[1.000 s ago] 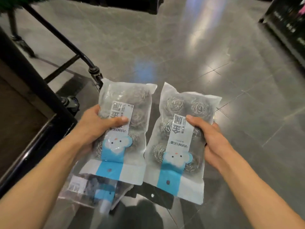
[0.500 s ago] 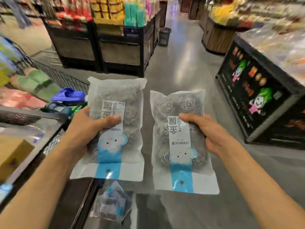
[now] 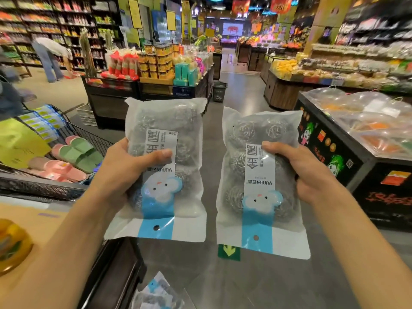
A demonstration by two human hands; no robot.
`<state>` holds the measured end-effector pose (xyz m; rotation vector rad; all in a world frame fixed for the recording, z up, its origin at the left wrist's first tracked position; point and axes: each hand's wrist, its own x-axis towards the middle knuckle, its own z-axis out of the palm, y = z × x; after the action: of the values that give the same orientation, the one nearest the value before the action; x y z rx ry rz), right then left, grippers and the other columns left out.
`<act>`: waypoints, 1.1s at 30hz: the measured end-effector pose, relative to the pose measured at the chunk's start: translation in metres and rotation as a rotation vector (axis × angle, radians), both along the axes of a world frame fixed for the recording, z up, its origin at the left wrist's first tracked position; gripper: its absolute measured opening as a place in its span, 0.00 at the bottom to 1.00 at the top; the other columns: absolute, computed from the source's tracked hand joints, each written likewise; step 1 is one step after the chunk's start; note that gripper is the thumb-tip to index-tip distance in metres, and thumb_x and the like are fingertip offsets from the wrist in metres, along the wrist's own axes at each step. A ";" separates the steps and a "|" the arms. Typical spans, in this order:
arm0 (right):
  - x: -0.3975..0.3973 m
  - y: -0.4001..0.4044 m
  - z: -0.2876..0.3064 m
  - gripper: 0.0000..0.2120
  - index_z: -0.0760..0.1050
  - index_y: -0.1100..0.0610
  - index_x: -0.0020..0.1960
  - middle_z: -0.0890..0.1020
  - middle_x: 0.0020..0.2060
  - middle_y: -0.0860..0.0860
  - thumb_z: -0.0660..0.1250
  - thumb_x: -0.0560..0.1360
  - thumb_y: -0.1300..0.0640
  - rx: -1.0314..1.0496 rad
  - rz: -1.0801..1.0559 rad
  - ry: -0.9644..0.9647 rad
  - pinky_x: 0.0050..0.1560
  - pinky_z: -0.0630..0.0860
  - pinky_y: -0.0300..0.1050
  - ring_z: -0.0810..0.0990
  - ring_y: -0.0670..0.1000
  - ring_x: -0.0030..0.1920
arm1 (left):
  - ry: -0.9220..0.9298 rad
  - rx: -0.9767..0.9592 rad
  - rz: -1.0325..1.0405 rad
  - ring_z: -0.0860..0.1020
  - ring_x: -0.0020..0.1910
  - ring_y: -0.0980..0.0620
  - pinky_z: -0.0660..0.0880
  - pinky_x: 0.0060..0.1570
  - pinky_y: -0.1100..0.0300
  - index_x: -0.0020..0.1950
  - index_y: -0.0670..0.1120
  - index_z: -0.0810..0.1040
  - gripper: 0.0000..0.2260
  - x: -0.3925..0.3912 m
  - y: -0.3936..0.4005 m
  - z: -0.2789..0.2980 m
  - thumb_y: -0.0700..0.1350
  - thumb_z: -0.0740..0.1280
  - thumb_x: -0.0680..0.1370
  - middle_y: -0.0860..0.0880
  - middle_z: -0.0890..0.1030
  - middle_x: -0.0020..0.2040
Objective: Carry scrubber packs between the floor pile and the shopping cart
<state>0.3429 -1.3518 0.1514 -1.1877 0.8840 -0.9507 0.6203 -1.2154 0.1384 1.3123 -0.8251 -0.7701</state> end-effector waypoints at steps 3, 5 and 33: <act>0.013 0.012 0.009 0.14 0.82 0.57 0.58 0.88 0.48 0.57 0.75 0.72 0.59 -0.023 0.019 -0.011 0.48 0.86 0.52 0.88 0.55 0.45 | 0.011 -0.016 0.002 0.88 0.45 0.48 0.83 0.37 0.59 0.56 0.46 0.83 0.21 0.005 0.014 0.007 0.42 0.79 0.63 0.47 0.89 0.48; 0.025 0.021 0.015 0.15 0.82 0.57 0.57 0.88 0.47 0.57 0.75 0.71 0.58 -0.029 0.044 -0.018 0.46 0.86 0.51 0.88 0.55 0.45 | -0.009 -0.029 0.016 0.88 0.46 0.48 0.83 0.38 0.59 0.57 0.45 0.83 0.22 0.010 0.025 0.012 0.43 0.79 0.63 0.47 0.89 0.48; 0.194 0.391 0.014 0.16 0.83 0.56 0.52 0.88 0.39 0.54 0.74 0.65 0.55 0.060 1.724 0.033 0.34 0.83 0.44 0.87 0.52 0.36 | -0.066 0.094 1.818 0.87 0.48 0.52 0.83 0.46 0.53 0.58 0.48 0.82 0.32 -0.252 0.498 0.011 0.52 0.81 0.55 0.52 0.89 0.49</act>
<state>0.5368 -0.9603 0.1650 -1.3636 -0.2692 0.5059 0.3687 -0.7179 0.1492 1.5480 0.5210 0.6985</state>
